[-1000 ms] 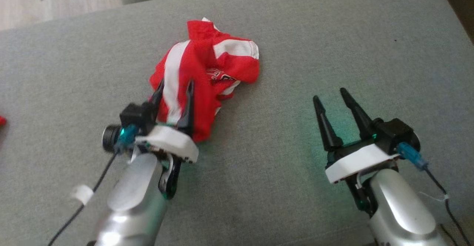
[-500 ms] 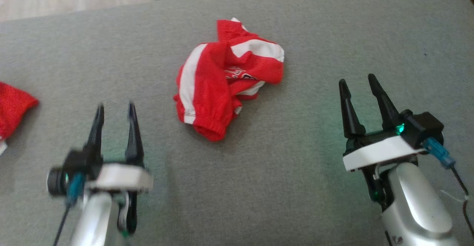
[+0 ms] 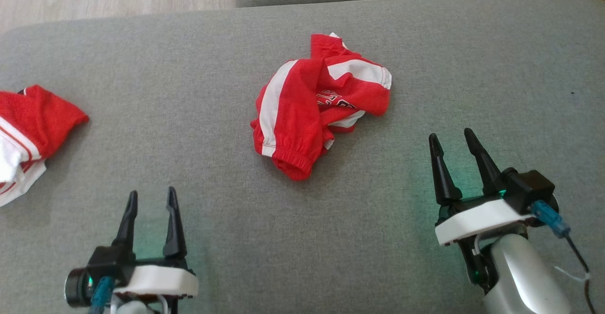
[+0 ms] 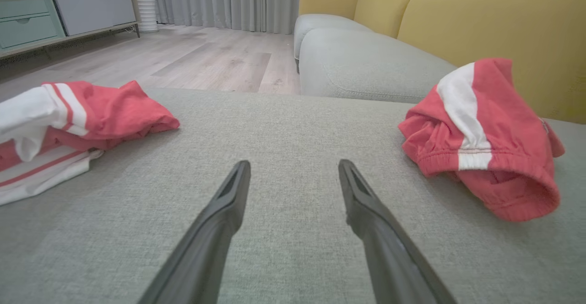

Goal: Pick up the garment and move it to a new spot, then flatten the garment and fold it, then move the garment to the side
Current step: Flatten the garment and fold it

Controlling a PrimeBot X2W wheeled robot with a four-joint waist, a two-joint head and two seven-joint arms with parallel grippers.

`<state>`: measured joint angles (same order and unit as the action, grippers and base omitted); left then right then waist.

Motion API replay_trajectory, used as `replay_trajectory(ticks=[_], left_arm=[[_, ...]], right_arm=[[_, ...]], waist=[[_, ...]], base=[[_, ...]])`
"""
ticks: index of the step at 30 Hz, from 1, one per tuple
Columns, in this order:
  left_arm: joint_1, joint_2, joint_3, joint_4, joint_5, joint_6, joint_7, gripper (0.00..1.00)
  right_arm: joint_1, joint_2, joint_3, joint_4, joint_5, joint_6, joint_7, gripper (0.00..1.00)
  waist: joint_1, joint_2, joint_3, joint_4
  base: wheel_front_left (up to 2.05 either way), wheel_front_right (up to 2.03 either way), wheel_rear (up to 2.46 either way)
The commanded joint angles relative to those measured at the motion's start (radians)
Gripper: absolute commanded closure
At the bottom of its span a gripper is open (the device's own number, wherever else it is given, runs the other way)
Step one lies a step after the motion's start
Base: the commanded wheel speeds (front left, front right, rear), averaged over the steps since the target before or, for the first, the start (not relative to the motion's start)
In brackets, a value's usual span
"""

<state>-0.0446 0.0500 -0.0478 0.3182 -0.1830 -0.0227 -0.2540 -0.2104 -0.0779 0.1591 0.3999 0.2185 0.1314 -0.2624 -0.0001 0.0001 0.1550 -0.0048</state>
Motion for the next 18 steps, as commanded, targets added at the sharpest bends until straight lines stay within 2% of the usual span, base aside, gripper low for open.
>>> replay_trajectory(ticks=[1, 5, 10, 14, 18], left_arm=[[-0.037, 0.001, 0.023, -0.035, 0.012, -0.008, -0.008, 0.0], [-0.077, 0.001, -0.035, -0.044, -0.004, -0.035, -0.008, 0.0], [-0.169, 0.001, -0.209, -0.025, -0.066, -0.078, -0.008, 0.0], [-0.245, 0.0, -0.306, 0.052, -0.12, -0.086, -0.008, 0.0], [-0.299, 0.0, -0.329, 0.131, -0.148, -0.071, -0.008, 0.0]], right_arm=[[-0.013, 0.005, 0.021, -0.028, -0.009, -0.001, 0.001, 0.0], [-0.021, 0.003, 0.026, -0.03, -0.009, -0.001, 0.001, 0.0], [-0.029, -0.001, 0.037, -0.028, -0.003, -0.001, 0.001, 0.0], [-0.043, -0.001, 0.058, -0.025, -0.001, -0.001, 0.001, 0.0], [-0.054, -0.007, 0.069, -0.024, 0.003, -0.001, 0.001, 0.0]], waist=[[0.0001, -0.0001, 0.001, -0.001], [0.0001, -0.0001, 0.01, -0.009], [0.0001, -0.0001, 0.039, -0.03], [0.0001, -0.0001, 0.071, -0.066], [0.0001, -0.0001, 0.099, -0.094]], base=[[0.0, 0.0, 0.0], [0.0, 0.0, 0.0], [0.0, 0.0, 0.0], [0.0, 0.0, 0.0], [0.0, 0.0, 0.0]])
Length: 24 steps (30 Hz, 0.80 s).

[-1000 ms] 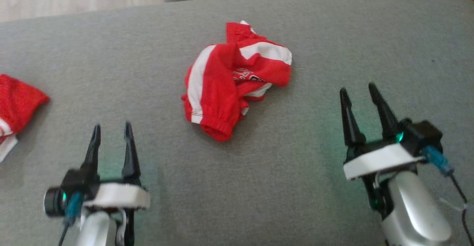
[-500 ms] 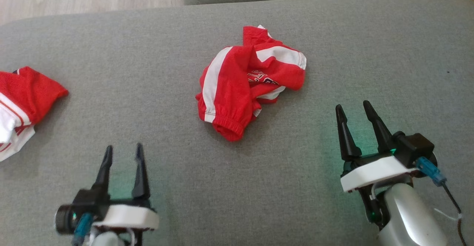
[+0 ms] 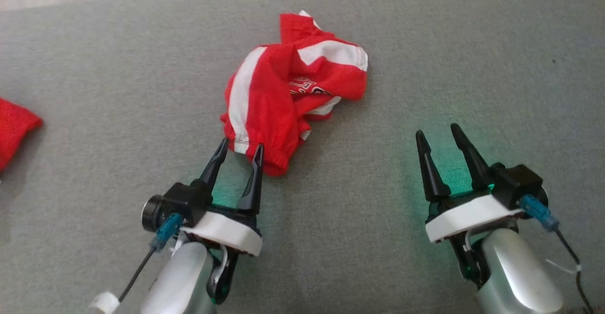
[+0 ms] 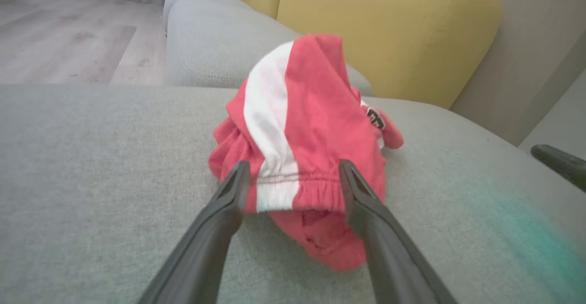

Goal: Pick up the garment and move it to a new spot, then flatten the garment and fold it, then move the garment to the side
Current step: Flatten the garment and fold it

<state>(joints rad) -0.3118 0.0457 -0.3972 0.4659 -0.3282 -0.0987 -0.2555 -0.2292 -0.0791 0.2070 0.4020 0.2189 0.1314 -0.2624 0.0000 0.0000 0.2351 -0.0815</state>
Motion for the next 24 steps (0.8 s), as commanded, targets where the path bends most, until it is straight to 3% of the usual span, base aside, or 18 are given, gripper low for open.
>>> replay_trajectory(ticks=[1, 16, 24], left_arm=[[-0.04, 0.005, 0.018, -0.002, -0.007, 0.006, -0.006, 0.0], [-0.065, 0.005, 0.016, 0.129, -0.047, 0.013, -0.006, 0.0], [-0.09, 0.005, 0.015, 0.113, -0.071, 0.014, -0.006, 0.0]], right_arm=[[-0.036, -0.007, 0.02, -0.026, 0.004, -0.001, 0.001, 0.0], [-0.043, -0.004, 0.038, -0.019, 0.008, -0.001, 0.001, 0.0], [-0.047, -0.014, 0.046, -0.018, 0.016, -0.001, 0.001, 0.0]], waist=[[0.0, 0.0, 0.023, -0.021], [0.0, 0.0, 0.033, -0.04], [0.0, 0.0, 0.042, -0.054]], base=[[0.0, 0.0, 0.0], [0.0, 0.0, 0.0], [0.0, 0.0, 0.0]])
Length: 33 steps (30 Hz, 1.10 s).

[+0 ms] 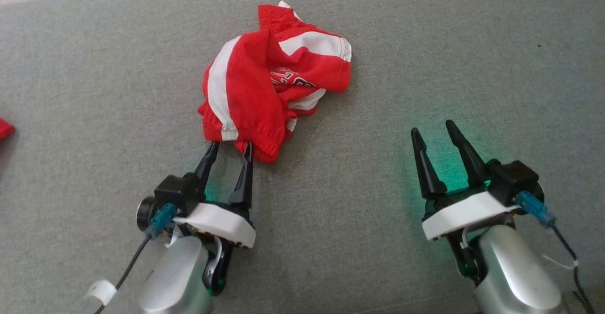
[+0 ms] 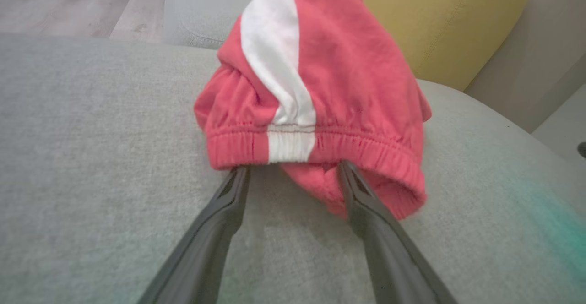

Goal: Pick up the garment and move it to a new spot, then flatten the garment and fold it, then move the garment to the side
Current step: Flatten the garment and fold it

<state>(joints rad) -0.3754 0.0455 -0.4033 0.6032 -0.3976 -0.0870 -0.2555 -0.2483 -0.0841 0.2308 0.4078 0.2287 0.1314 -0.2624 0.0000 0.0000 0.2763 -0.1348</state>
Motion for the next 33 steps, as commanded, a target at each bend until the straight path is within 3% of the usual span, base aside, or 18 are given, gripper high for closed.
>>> replay_trajectory(ticks=[1, 7, 13, 14, 15, 16, 17, 23, 26, 33], left_arm=[[-0.028, 0.005, 0.024, -0.037, 0.001, 0.004, -0.006, 0.0], [-0.014, 0.005, 0.059, -0.112, 0.027, 0.03, -0.006, 0.0], [0.006, 0.005, 0.094, -0.2, 0.02, 0.013, -0.006, 0.0], [0.008, 0.005, 0.097, -0.213, 0.02, 0.009, -0.006, 0.22], [0.012, 0.005, 0.1, -0.221, 0.019, 0.006, -0.006, 0.58], [0.013, 0.005, 0.102, -0.229, 0.022, 0.003, -0.006, 0.87], [0.015, 0.005, 0.104, -0.235, 0.028, 0.001, -0.006, 1.0], [-0.004, 0.005, 0.174, -0.348, 0.073, 0.0, -0.006, 1.0], [-0.085, 0.018, 0.189, -0.379, 0.139, -0.024, -0.006, 1.0], [-0.448, 0.158, 0.013, -0.259, 0.179, -0.043, 0.014, 1.0]], right_arm=[[-0.029, -0.011, 0.022, -0.024, 0.007, -0.001, 0.001, 0.0], [-0.025, -0.008, 0.017, -0.023, 0.009, -0.001, 0.001, 0.0], [-0.024, -0.003, 0.022, -0.018, 0.015, -0.001, 0.001, 0.0], [-0.025, -0.002, 0.024, -0.017, 0.017, -0.001, 0.001, 0.0], [-0.025, -0.002, 0.026, -0.016, 0.017, -0.001, 0.001, 0.0], [-0.026, -0.001, 0.027, -0.016, 0.018, -0.001, 0.001, 0.0], [-0.027, -0.001, 0.028, -0.015, 0.019, -0.001, 0.001, 0.0], [-0.017, 0.0, 0.016, 0.002, 0.026, -0.001, 0.001, 0.0], [-0.004, 0.002, 0.003, 0.008, 0.03, -0.001, 0.001, 0.0], [0.009, 0.019, 0.022, 0.017, 0.043, -0.001, 0.001, 0.0]], waist=[[0.0, 0.0, 0.003, -0.002], [0.0, 0.0, 0.005, -0.007], [0.0, 0.0, 0.005, -0.007], [0.0, 0.0, 0.006, -0.007], [0.0, 0.0, 0.006, -0.008], [0.0, 0.0, 0.006, -0.008], [0.0, 0.0, 0.006, -0.008], [0.0, 0.0, -0.021, 0.005], [0.0, 0.0, -0.053, 0.021], [0.0, 0.0, -0.111, 0.001]], base=[[0.0, 0.0, 0.0], [0.0, 0.0, 0.0], [0.0, 0.0, 0.0], [0.0, 0.0, 0.0], [0.0, 0.0, 0.0], [0.0, 0.0, 0.0], [0.0, 0.0, 0.0], [0.0, 0.0, 0.0], [0.0, 0.0, 0.0], [0.0, 0.0, 0.0]])
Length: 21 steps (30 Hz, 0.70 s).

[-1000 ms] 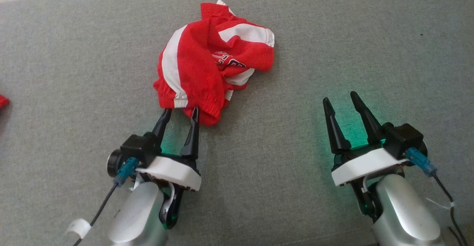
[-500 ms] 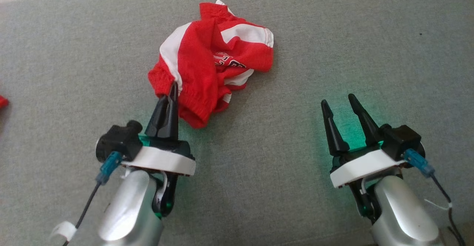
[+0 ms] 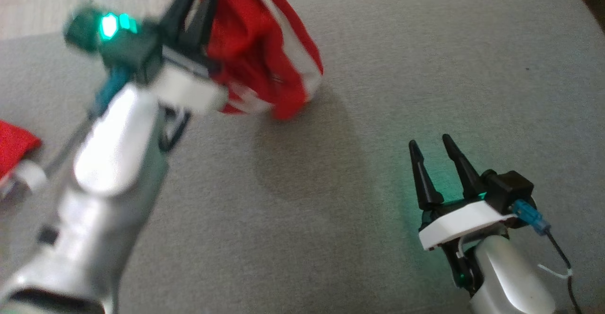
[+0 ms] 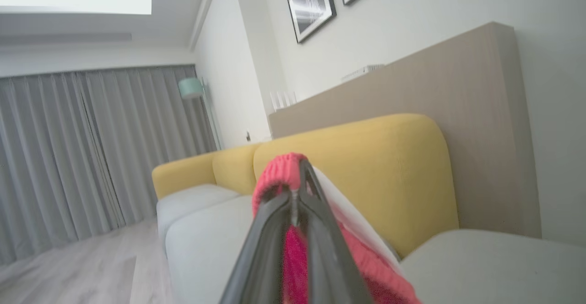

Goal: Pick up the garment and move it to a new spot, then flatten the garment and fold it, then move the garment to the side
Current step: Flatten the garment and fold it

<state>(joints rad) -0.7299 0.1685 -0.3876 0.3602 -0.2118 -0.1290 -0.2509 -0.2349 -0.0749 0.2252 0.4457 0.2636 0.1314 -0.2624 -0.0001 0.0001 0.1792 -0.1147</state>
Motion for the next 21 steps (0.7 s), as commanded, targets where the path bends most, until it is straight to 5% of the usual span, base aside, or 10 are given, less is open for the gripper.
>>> replay_trajectory(ticks=[1, 8, 12, 21], left_arm=[[-0.149, 0.045, -0.031, 0.002, -0.02, -0.001, 0.015, 1.0], [-0.389, 0.001, -0.168, 0.076, -0.103, -0.001, 0.023, 1.0], [-0.466, -0.068, -0.128, 0.119, -0.153, 0.018, -0.002, 1.0], [-0.141, -0.014, -0.082, 0.222, -0.235, 0.026, -0.01, 1.0]], right_arm=[[-0.005, 0.012, 0.034, -0.02, 0.011, -0.001, 0.001, 0.0], [0.006, 0.02, 0.03, -0.016, 0.024, -0.001, 0.001, 0.0], [0.02, 0.021, -0.006, -0.014, 0.019, -0.001, 0.001, 0.0], [0.032, 0.024, -0.057, -0.023, 0.019, -0.001, 0.001, 0.0]], waist=[[0.0001, -0.0001, -0.016, -0.03], [0.0001, -0.0001, -0.01, -0.078], [0.0001, -0.0001, -0.004, -0.066], [0.0001, -0.0001, -0.017, 0.002]], base=[[0.0, 0.0, 0.0], [0.0, 0.0, 0.0], [0.0, 0.0, 0.0], [0.0, 0.0, 0.0]])
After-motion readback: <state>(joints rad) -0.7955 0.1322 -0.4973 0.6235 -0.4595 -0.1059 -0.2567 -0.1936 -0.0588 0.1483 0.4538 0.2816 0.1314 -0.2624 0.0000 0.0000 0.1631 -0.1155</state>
